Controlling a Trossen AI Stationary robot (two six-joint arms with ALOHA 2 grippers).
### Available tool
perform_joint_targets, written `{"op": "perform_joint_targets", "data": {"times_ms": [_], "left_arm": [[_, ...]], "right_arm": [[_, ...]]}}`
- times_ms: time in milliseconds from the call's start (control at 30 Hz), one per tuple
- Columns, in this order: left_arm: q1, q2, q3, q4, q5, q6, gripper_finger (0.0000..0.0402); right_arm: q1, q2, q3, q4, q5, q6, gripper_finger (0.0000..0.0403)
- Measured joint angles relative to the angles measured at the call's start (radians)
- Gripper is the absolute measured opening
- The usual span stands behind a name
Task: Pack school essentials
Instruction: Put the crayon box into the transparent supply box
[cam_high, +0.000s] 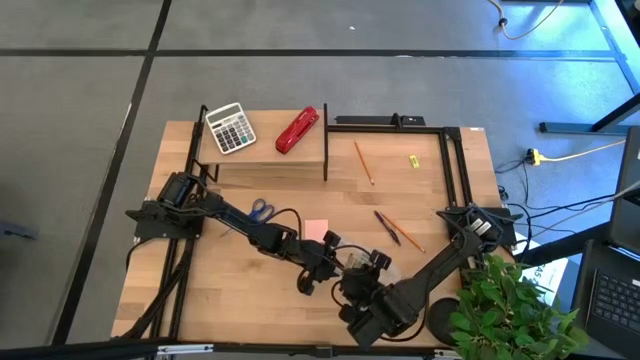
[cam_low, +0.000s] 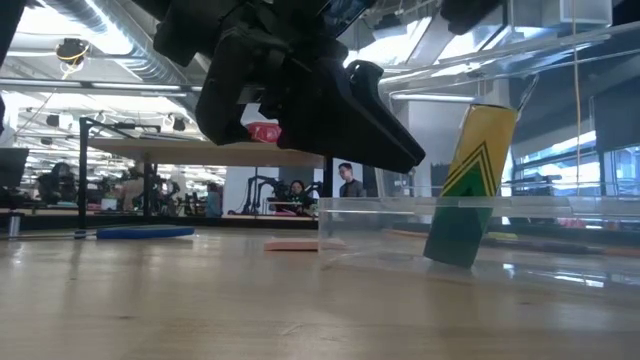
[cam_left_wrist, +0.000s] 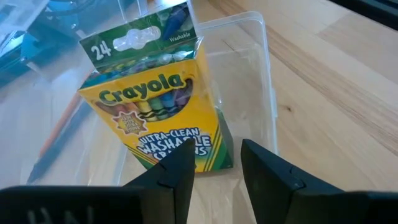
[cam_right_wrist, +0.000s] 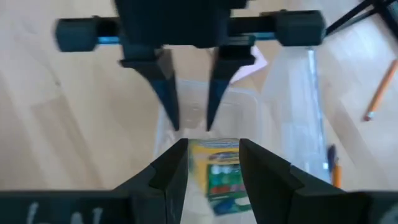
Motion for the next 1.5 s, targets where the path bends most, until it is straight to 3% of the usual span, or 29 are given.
{"op": "perform_joint_targets", "data": {"times_ms": [367, 1167, 1500], "left_arm": [[0.0, 0.0, 0.0, 0.0, 0.0, -0.001, 0.0124], [-0.001, 0.0, 0.0, -0.031, -0.001, -0.001, 0.0124], [-0.001, 0.0, 0.0, -0.063, -0.002, -0.002, 0.0124]], "right_arm": [[-0.025, 0.0, -0.052, 0.063, -0.065, -0.108, 0.0145], [-0.066, 0.015, -0.053, 0.003, -0.134, -0.156, 0.0145], [-0.076, 0.015, -0.053, -0.024, -0.257, -0.183, 0.0145]]}}
